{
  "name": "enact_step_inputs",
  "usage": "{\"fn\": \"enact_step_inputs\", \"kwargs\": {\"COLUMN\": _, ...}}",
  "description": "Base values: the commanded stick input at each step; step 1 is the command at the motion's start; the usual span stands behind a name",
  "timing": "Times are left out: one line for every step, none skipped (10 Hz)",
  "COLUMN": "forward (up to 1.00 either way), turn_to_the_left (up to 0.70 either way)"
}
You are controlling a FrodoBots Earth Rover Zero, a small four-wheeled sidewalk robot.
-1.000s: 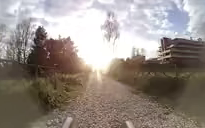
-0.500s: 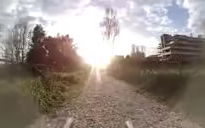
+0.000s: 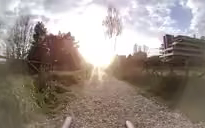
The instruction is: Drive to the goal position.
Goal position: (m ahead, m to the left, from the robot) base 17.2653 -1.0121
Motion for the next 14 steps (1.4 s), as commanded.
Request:
{"fn": "enact_step_inputs", "kwargs": {"forward": 0.5, "turn_to_the_left": 0.0}}
{"fn": "enact_step_inputs", "kwargs": {"forward": 0.5, "turn_to_the_left": 0.0}}
{"fn": "enact_step_inputs", "kwargs": {"forward": 0.5, "turn_to_the_left": 0.0}}
{"fn": "enact_step_inputs", "kwargs": {"forward": 0.5, "turn_to_the_left": 0.0}}
{"fn": "enact_step_inputs", "kwargs": {"forward": 0.5, "turn_to_the_left": 0.0}}
{"fn": "enact_step_inputs", "kwargs": {"forward": 0.5, "turn_to_the_left": 0.0}}
{"fn": "enact_step_inputs", "kwargs": {"forward": 0.5, "turn_to_the_left": 0.0}}
{"fn": "enact_step_inputs", "kwargs": {"forward": 0.5, "turn_to_the_left": 0.0}}
{"fn": "enact_step_inputs", "kwargs": {"forward": 0.5, "turn_to_the_left": 0.0}}
{"fn": "enact_step_inputs", "kwargs": {"forward": 0.5, "turn_to_the_left": 0.0}}
{"fn": "enact_step_inputs", "kwargs": {"forward": 0.5, "turn_to_the_left": 0.0}}
{"fn": "enact_step_inputs", "kwargs": {"forward": 0.5, "turn_to_the_left": 0.0}}
{"fn": "enact_step_inputs", "kwargs": {"forward": 0.5, "turn_to_the_left": 0.0}}
{"fn": "enact_step_inputs", "kwargs": {"forward": 0.5, "turn_to_the_left": 0.0}}
